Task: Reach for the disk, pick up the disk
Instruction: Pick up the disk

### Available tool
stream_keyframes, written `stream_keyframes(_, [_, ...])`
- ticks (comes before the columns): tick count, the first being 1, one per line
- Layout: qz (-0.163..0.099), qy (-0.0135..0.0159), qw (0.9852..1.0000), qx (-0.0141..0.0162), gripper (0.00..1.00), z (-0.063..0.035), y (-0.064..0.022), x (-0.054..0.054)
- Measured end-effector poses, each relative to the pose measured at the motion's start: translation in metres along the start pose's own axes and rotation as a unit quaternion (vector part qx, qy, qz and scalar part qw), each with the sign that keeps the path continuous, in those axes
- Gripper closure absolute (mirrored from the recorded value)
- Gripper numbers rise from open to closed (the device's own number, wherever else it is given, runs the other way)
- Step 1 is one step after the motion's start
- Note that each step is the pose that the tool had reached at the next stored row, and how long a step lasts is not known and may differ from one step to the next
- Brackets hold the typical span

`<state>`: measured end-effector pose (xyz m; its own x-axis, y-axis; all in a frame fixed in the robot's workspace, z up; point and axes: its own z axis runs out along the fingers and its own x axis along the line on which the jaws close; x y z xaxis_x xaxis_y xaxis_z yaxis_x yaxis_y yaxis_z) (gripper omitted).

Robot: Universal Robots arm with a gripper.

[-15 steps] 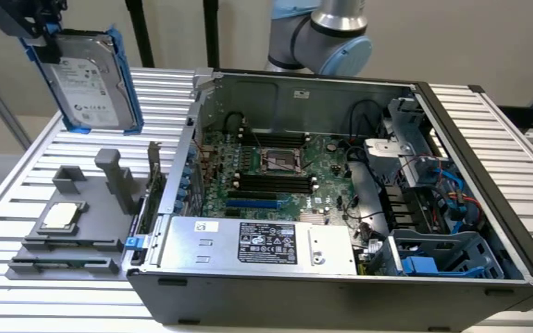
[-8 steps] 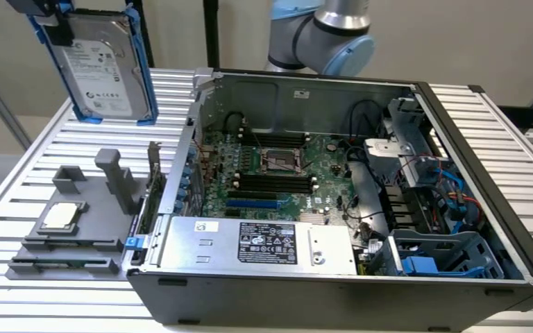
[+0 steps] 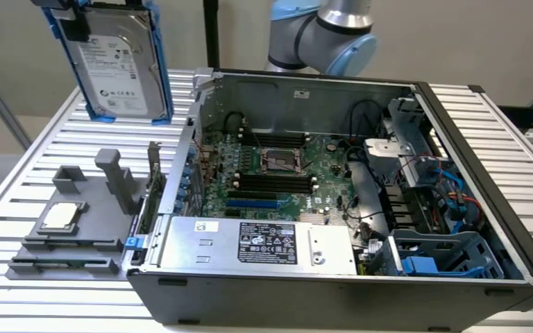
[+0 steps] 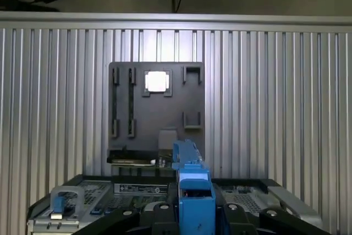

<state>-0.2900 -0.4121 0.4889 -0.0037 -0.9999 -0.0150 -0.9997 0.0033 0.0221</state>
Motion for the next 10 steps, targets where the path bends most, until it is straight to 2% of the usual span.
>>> stream_keyframes(6, [0.000, -0.0005, 1.0000, -0.0033, 0.67, -0.0028, -0.0219, 0.007])
stream_keyframes(10, [0.000, -0.0006, 1.0000, -0.0041, 0.67, -0.0054, -0.0394, 0.012])
